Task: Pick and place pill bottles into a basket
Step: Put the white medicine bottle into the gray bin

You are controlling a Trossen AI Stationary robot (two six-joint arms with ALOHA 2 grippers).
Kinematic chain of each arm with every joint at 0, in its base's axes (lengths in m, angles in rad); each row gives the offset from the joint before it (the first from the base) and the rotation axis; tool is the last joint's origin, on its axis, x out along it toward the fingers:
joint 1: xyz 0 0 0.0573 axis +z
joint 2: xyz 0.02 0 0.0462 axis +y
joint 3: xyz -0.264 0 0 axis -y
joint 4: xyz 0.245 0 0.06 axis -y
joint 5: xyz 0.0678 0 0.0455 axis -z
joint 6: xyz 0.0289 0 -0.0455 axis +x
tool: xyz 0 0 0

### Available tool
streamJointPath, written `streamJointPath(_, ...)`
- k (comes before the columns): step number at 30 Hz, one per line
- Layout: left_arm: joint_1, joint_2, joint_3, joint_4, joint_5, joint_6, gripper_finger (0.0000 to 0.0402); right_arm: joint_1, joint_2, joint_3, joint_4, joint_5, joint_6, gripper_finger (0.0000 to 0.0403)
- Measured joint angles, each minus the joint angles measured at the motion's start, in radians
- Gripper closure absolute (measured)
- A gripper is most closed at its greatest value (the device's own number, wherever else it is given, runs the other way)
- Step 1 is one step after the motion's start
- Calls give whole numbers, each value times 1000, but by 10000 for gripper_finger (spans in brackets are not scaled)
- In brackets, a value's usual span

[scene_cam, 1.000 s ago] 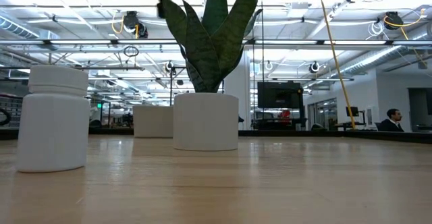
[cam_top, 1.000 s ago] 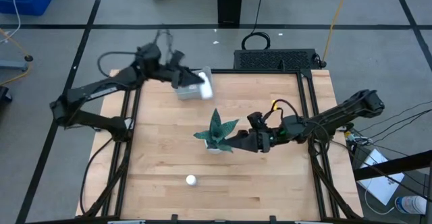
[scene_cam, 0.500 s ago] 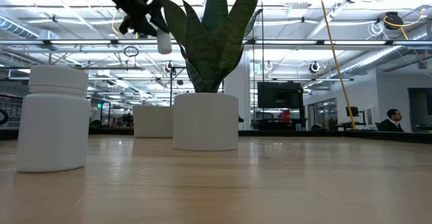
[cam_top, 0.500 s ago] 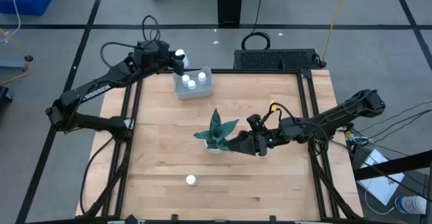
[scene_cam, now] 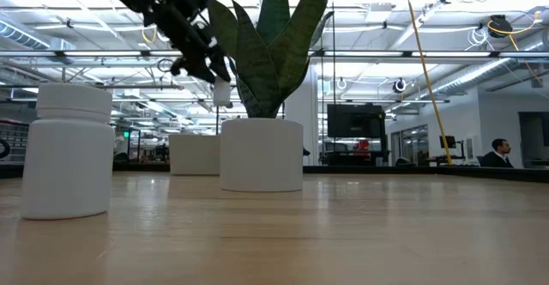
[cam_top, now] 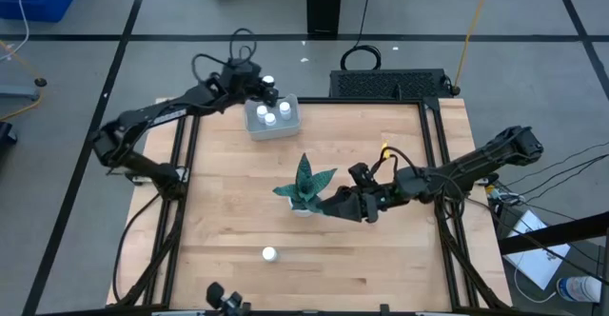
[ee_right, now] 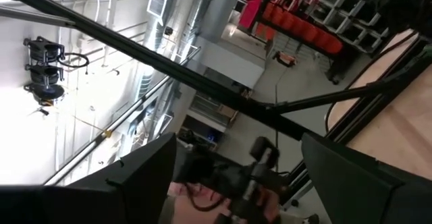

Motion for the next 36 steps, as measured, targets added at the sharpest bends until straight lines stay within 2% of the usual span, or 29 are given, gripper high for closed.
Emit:
streamJointPath(8, 5, 123, 0, 59, -7, -23, 241, 10, 0, 0, 3, 5, 18, 94)
streamJointPath(14, 4, 157, -9, 92, -42, -52, 241, -11, -13, 0, 9, 5, 27, 94)
streamJointPath(19, 4, 158, -83, 174, -62, -99, 241, -20, -25, 0, 7, 4, 27, 94)
streamJointPath(29, 3, 159, -216, 386, -50, -85, 241, -25, -33, 0, 8, 3, 51, 94)
streamJointPath(36, 7, 159, -292, 429, -60, -85, 241, -28, -32, 0, 6, 4, 65, 94)
